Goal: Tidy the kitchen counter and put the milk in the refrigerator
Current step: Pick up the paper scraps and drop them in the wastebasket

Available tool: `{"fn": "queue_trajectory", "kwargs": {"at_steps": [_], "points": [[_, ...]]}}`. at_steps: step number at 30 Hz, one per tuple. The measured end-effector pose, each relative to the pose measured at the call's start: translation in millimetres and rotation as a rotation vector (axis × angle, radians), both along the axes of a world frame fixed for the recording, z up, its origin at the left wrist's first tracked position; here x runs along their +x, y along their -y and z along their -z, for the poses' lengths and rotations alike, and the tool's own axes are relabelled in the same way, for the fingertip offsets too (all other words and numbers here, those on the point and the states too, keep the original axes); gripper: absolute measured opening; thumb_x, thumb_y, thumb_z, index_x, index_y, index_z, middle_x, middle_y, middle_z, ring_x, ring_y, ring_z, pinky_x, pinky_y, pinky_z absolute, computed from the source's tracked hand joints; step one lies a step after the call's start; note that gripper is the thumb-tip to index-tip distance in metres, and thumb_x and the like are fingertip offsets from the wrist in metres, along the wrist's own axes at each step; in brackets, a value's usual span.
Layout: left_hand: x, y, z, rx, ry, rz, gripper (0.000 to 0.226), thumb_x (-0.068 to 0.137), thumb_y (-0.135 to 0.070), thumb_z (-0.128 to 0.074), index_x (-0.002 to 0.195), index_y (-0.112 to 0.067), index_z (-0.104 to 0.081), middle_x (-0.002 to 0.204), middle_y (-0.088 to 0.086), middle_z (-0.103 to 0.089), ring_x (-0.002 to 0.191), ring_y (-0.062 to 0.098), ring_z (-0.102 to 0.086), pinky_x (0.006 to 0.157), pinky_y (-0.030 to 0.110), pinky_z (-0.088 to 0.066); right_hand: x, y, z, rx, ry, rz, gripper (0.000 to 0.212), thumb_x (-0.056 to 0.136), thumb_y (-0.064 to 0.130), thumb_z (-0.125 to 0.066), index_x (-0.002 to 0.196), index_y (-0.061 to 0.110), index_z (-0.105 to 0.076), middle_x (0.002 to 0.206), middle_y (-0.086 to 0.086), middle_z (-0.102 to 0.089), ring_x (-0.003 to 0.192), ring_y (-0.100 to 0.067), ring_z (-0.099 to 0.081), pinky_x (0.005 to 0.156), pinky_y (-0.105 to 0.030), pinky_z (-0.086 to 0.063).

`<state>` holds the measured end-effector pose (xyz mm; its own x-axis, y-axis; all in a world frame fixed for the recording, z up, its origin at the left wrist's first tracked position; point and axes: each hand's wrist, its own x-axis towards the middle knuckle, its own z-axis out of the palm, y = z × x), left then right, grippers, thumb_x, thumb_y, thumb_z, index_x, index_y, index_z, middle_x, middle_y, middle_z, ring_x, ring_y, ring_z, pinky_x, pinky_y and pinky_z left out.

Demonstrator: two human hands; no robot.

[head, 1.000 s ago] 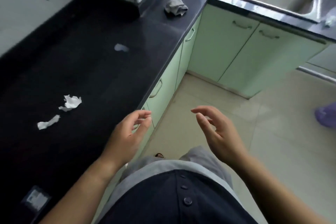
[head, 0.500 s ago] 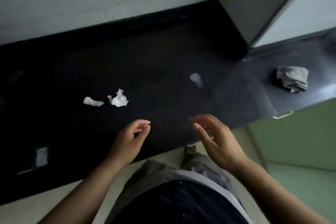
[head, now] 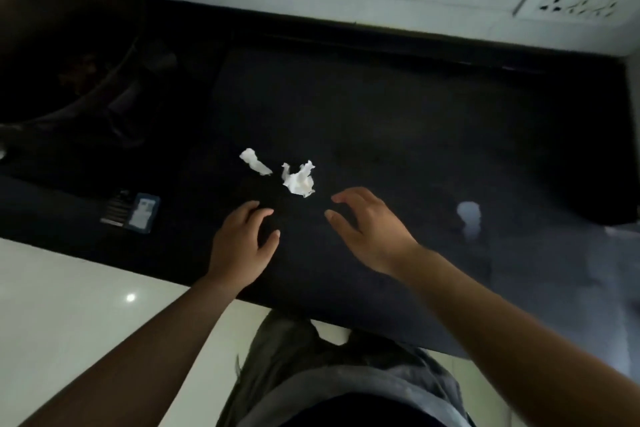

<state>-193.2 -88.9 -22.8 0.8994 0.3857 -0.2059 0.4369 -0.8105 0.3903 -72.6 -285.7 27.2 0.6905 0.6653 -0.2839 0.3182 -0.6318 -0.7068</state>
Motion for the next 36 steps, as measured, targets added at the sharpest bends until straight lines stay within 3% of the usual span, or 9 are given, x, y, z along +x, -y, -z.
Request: {"fn": "queue_trajectory", "kwargs": {"at_steps": [11,15,18,23,29,36], "points": [[19.7,-127.8,-1.1,0.248,-0.033,0.216,0.047,0.084,-0.034,-0.058,0.126,-0.014,-0.052,0.137,0.012,-0.048,0.126,0.031,-0.044,0.096,0.054,-0.041,24.8,-106.1,32.8,-0.212,0.042,0.005,0.061,0.085,0.038,-0.061,0.139,0.024,-0.034,0.147,0.001,-0.023,0.133,-0.024,-0.025,0.099,-0.043,-0.042],[26.2,-156.2,8.1,0.259,-0.054,0.223,0.052,0.083,-0.035,-0.06,0.13,-0.015,-0.049,0.145,0.012,-0.038,0.134,0.031,-0.035,0.1,0.058,-0.035,19.0,-123.2,42.8,-0.253,0.114,0.001,0.05,0.086,0.03,-0.061,0.132,0.026,-0.043,0.14,0.003,-0.034,0.126,-0.02,-0.032,0.093,-0.035,-0.044],[28.4,-174.5,19.0,0.256,-0.061,0.189,0.058,0.085,-0.038,-0.056,0.136,-0.015,-0.041,0.151,0.012,-0.027,0.139,0.031,-0.026,0.104,0.058,-0.032,6.1,-129.4,52.3,-0.207,0.135,0.034,0.03,0.09,0.021,-0.053,0.12,0.023,-0.055,0.127,0.001,-0.042,0.114,-0.018,-0.039,0.081,-0.03,-0.046],[19.4,-198.0,33.2,0.22,-0.023,0.228,0.06,0.09,-0.047,-0.03,0.141,-0.016,-0.033,0.155,0.008,-0.022,0.141,0.026,-0.023,0.109,0.052,-0.025,-2.4,-149.0,54.3,-0.089,0.114,0.113,0.023,0.09,0.012,-0.051,0.11,0.017,-0.063,0.111,-0.002,-0.057,0.101,-0.02,-0.054,0.078,-0.035,-0.05],[15.1,-206.1,37.6,0.198,0.038,0.251,0.057,0.091,-0.045,-0.033,0.141,-0.019,-0.036,0.155,0.005,-0.023,0.142,0.022,-0.021,0.11,0.047,-0.023,12.0,-196.0,47.0,0.13,0.225,0.217,0.018,0.085,0.009,-0.059,0.1,0.016,-0.065,0.092,0.003,-0.057,0.079,-0.017,-0.057,0.065,-0.03,-0.048],[14.8,-207.8,37.6,0.197,0.052,0.241,0.054,0.09,-0.044,-0.037,0.139,-0.02,-0.038,0.154,0.003,-0.026,0.141,0.019,-0.022,0.11,0.044,-0.024,28.9,-233.6,53.1,0.235,0.298,0.343,0.017,0.084,0.005,-0.057,0.096,0.015,-0.065,0.09,0.005,-0.059,0.079,-0.012,-0.055,0.066,-0.02,-0.044]]}}
